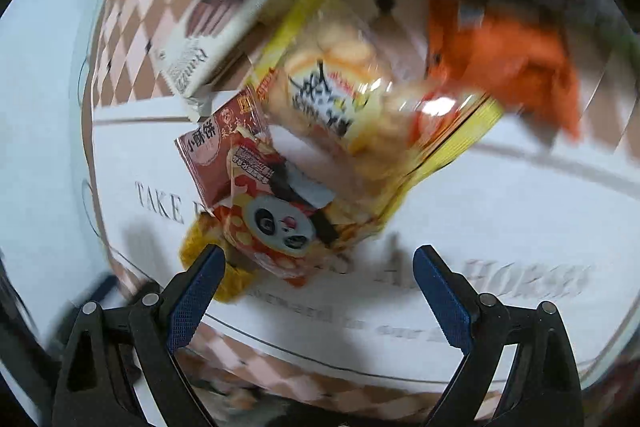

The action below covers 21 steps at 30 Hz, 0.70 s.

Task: Organize snacks
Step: 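Grasp the yellow chip bag with the left tool while the right tool grasps the panda-print bag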

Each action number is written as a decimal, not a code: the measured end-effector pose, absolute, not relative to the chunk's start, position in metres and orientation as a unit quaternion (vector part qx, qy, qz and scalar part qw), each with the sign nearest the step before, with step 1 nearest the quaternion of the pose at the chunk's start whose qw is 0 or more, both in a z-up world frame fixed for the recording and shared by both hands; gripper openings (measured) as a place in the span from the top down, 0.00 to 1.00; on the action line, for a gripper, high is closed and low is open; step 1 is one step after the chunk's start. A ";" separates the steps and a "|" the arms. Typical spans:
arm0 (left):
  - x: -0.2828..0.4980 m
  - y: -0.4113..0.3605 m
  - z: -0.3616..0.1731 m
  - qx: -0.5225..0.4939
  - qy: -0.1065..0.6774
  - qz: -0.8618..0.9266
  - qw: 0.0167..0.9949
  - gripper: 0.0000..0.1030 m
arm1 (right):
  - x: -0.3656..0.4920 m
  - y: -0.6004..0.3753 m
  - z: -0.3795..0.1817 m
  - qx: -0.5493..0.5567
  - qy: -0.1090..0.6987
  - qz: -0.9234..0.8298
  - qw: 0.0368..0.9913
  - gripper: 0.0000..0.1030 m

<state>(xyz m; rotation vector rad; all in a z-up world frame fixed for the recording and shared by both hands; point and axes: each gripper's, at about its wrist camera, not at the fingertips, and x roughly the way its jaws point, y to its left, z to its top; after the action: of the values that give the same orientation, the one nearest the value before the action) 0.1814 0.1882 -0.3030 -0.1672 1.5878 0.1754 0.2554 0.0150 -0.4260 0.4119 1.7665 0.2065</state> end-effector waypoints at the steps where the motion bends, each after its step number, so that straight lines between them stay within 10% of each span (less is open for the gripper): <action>1: 0.178 0.193 -0.309 -0.084 0.716 0.081 0.689 0.14 | 0.254 0.017 -0.433 0.202 0.769 0.080 0.601 0.06; 5: 0.169 0.205 -0.327 -0.119 0.729 0.084 0.669 0.14 | 0.251 0.029 -0.455 0.252 0.773 0.051 0.580 0.07; 8: 0.165 0.212 -0.337 -0.159 0.736 0.081 0.653 0.14 | 0.252 0.039 -0.460 0.242 0.776 0.050 0.581 0.36; 21: 0.174 0.196 -0.372 -0.274 0.749 0.038 0.602 0.14 | 0.222 0.003 -0.444 0.105 0.805 0.070 0.579 0.43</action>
<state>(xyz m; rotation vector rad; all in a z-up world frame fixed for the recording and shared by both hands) 0.1738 0.1956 -0.3722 -0.6339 1.7363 0.0869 0.2222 0.0029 -0.4445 0.2450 1.8829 0.1641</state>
